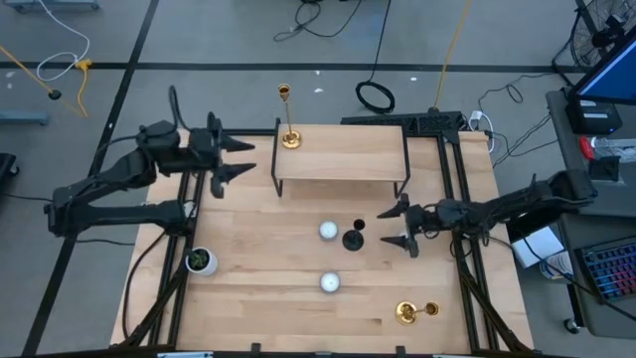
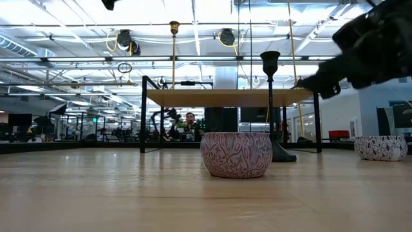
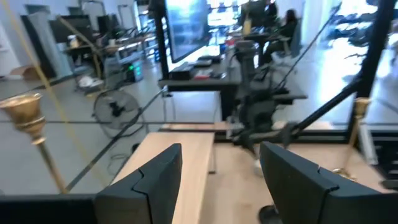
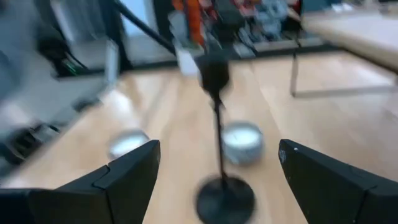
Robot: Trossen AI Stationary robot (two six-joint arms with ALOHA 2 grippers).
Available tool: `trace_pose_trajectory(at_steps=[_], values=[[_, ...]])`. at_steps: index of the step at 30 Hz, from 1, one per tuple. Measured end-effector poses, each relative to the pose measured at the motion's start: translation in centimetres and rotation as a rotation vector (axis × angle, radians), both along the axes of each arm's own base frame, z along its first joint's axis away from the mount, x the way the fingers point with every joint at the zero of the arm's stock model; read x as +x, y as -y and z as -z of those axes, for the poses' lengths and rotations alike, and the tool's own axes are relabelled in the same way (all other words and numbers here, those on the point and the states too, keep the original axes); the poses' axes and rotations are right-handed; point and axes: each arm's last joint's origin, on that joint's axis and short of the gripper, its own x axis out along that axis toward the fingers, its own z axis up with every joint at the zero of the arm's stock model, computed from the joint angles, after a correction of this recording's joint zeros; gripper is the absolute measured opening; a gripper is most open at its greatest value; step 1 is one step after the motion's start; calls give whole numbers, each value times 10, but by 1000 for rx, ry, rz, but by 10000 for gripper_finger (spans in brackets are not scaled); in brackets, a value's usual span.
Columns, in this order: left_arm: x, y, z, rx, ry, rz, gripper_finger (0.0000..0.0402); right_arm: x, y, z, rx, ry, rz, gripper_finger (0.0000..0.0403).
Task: Pick & Place candle stick holders
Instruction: Put the black candle holder on the shelf
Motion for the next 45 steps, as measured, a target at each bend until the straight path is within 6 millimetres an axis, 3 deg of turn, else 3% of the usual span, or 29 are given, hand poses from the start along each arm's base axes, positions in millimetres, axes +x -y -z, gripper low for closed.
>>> trace_pose_trajectory(at_steps=[3, 17, 23, 36, 45], values=[[-4, 6, -1, 5, 6, 28, 223, 6, -3, 8, -19, -73, 23, 324], [-1, 8, 3, -6, -38, 19, 223, 49, -12, 13, -14, -109, 3, 320], [-1, 8, 3, -6, -38, 19, 223, 64, -15, 17, -53, -138, -4, 282], [-1, 8, 3, 28, -41, 22, 223, 67, -11, 17, -14, -108, 27, 176], [-1, 8, 3, 31, -40, 22, 223, 69, -9, 8, -7, -14, 36, 153]])
